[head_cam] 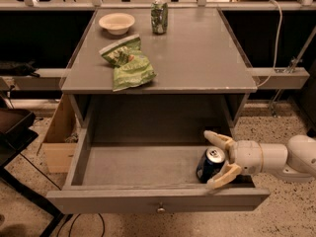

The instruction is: Place pepsi can into top drawer

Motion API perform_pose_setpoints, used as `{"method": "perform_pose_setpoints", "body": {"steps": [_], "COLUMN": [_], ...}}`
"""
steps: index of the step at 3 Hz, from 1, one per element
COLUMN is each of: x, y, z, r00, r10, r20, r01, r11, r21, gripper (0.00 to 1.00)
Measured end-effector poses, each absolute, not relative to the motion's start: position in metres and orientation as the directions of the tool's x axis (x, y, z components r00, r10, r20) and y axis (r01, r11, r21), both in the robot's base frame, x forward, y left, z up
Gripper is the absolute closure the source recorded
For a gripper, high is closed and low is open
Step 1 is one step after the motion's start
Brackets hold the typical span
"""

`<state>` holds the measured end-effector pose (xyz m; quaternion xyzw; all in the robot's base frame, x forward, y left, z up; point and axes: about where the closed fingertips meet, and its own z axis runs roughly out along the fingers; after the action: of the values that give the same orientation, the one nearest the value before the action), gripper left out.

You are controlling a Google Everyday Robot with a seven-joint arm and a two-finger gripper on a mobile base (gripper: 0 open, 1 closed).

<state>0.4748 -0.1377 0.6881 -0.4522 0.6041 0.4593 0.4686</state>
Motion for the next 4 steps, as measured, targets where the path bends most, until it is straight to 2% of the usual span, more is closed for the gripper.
{"method": "perform_pose_setpoints", "body": {"steps": [2, 3, 4], "x": [0.489, 0.484, 0.453], "y": [-0.153, -0.212, -0.258], "z": [0.731, 0.794, 0.859], "r00": [-0.113, -0.072, -0.041], "r10": [-0.198, -0.271, -0.391], "r20": [-0.974, -0.96, -0.92], "r01": [-0.991, -0.993, -0.996], "r11": [0.099, 0.107, 0.089], "r21": [0.095, 0.045, 0.006], "gripper": [0.0, 0.0, 0.0]}}
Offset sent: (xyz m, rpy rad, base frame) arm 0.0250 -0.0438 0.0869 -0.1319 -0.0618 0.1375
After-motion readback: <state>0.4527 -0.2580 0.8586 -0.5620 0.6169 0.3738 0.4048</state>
